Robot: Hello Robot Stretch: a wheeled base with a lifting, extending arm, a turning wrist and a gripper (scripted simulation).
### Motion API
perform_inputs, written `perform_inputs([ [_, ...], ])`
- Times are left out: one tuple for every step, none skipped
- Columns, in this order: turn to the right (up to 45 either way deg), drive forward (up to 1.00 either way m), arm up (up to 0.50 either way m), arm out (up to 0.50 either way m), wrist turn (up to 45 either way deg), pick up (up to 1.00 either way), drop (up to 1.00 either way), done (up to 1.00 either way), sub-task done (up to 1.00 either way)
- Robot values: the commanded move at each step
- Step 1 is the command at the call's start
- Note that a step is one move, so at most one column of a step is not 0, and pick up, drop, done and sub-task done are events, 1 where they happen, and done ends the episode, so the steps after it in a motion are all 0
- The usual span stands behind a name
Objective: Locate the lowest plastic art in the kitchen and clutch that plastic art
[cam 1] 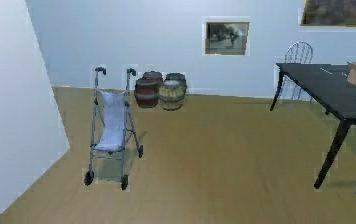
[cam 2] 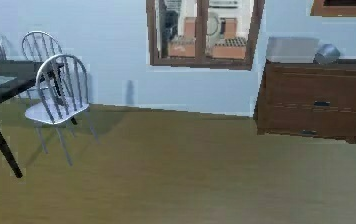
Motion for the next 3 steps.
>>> perform_inputs([
  [0.0,1.00,0.00,0.00,0.0,0.00,0.00,0.00,0.00],
  [0.0,1.00,0.00,0.00,0.0,0.00,0.00,0.00,0.00],
  [42.0,0.00,0.00,0.00,0.0,0.00,0.00,0.00,0.00],
])
